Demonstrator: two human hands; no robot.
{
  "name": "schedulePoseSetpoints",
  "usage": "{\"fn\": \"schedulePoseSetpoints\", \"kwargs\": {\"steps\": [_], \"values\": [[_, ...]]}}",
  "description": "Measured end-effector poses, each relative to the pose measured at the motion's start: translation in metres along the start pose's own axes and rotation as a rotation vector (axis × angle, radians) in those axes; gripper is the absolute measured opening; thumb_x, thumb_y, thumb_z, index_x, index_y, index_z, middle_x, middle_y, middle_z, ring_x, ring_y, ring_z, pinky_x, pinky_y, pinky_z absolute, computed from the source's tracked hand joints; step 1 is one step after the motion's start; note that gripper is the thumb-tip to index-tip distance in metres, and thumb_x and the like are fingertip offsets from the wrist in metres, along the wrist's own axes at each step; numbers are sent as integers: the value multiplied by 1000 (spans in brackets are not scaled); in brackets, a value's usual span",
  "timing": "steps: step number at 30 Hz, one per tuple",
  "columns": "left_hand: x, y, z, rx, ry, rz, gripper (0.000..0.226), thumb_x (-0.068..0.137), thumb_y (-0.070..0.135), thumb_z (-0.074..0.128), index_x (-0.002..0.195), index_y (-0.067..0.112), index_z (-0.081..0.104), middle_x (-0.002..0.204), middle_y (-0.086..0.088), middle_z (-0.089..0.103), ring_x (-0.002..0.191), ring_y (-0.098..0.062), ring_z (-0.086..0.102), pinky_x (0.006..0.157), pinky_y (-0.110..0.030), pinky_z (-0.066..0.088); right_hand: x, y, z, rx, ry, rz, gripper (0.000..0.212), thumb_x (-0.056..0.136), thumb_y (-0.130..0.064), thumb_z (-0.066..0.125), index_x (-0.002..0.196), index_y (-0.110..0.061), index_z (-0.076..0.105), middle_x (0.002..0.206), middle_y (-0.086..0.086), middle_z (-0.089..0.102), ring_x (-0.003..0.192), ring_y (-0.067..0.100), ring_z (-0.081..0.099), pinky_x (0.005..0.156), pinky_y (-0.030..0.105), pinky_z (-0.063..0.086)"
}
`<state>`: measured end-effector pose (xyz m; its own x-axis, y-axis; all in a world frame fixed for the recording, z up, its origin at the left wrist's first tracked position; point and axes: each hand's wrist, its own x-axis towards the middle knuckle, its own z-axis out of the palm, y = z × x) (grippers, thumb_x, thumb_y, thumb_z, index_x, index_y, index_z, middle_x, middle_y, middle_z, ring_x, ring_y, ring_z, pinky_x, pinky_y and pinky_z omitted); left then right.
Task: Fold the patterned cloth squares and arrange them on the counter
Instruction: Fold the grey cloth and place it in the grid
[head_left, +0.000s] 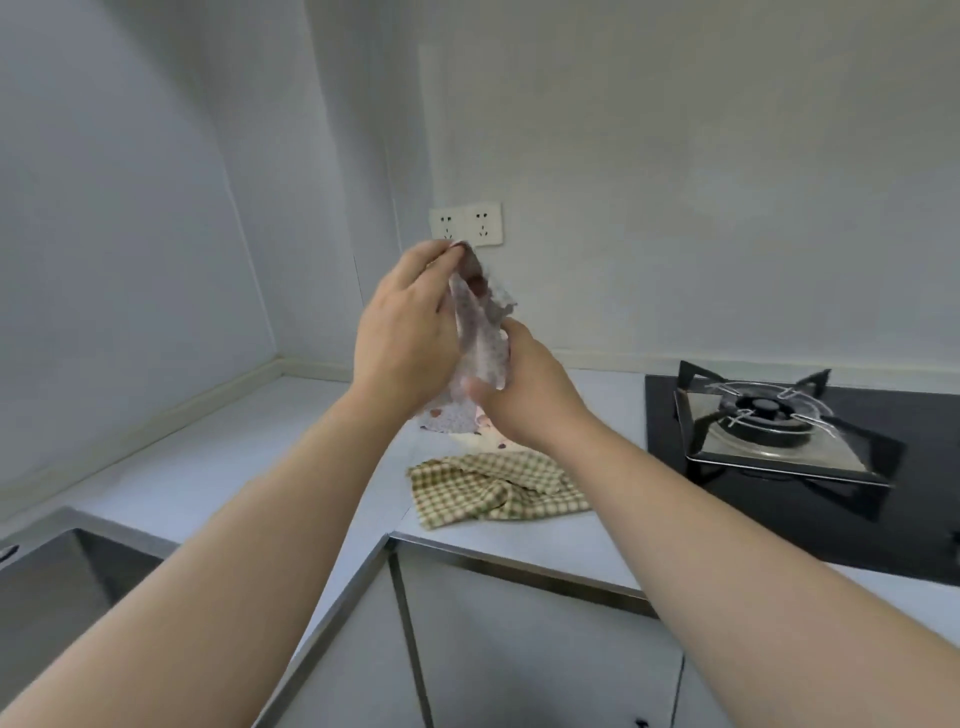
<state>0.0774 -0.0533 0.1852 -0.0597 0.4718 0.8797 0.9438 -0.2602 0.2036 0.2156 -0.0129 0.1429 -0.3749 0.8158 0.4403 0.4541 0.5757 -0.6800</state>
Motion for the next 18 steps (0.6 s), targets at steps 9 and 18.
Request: {"fn": "schedulePoseSetpoints", "kwargs": {"steps": [9,18], "values": [[-12,104,-65,-64,-39,-3,31,104,27,49,125,19,71,132,6,64,123,-16,54,104,-26,39,-86,-45,-86,282,19,-39,50,85,-49,74,129,-35,54,114,-17,68,106,6,64,79,27,54],[-7,125,-38,-572,-154,-485,18,81,13,75,83,30,80,80,16,76,78,-3,72,85,-32,61,-104,0,-106,365,99,145,21,97,-25,58,78,-21,65,70,-10,64,67,14,55,65,31,43]]}}
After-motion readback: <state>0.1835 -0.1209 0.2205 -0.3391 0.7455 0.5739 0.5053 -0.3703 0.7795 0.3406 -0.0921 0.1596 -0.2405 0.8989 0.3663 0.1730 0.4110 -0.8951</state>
